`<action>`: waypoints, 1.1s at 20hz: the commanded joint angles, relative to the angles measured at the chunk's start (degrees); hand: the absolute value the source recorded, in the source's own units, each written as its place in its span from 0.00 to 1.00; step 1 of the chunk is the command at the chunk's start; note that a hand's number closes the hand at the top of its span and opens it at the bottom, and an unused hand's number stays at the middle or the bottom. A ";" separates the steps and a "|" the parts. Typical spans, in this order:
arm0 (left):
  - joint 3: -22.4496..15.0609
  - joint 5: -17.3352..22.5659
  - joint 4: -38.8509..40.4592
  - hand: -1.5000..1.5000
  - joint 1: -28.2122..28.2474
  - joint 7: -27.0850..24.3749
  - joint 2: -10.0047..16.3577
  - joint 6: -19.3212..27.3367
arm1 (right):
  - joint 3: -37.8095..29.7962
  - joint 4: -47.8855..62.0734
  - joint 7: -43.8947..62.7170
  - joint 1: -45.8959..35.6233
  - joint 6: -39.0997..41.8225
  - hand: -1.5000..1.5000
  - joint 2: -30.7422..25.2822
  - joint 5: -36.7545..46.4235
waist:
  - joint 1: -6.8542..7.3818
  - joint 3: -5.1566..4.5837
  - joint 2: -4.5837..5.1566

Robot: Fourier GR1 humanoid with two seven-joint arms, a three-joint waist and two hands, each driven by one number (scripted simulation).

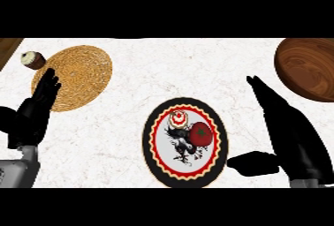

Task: Pick the tomato from the plate and place it in the bowl

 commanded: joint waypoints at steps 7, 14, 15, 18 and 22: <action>1.04 -0.88 2.49 0.50 0.50 -2.90 -0.39 -1.06 | 0.13 16.49 8.64 -11.63 12.11 0.00 6.37 -14.11 | -0.36 0.06 -0.06; 2.23 -0.16 0.33 0.50 -0.96 0.58 0.55 -1.31 | 3.39 22.65 12.14 -12.20 16.66 0.00 6.91 -20.66 | -0.80 0.07 -0.32; 1.62 -0.41 -1.74 0.50 1.61 0.65 0.02 -0.98 | 4.83 22.04 12.31 -10.77 15.53 0.00 6.61 -19.06 | -0.77 0.10 -0.47; 2.19 -0.85 -0.51 0.50 -0.94 1.79 0.07 -0.85 | 5.45 24.58 12.15 -14.25 16.80 0.00 6.85 -18.25 | -1.12 0.10 -0.32; 2.33 -0.99 -1.59 0.50 1.30 1.28 -1.10 -0.96 | 8.15 26.47 4.98 -13.94 13.55 0.00 5.86 -8.32 | -1.18 0.15 -0.33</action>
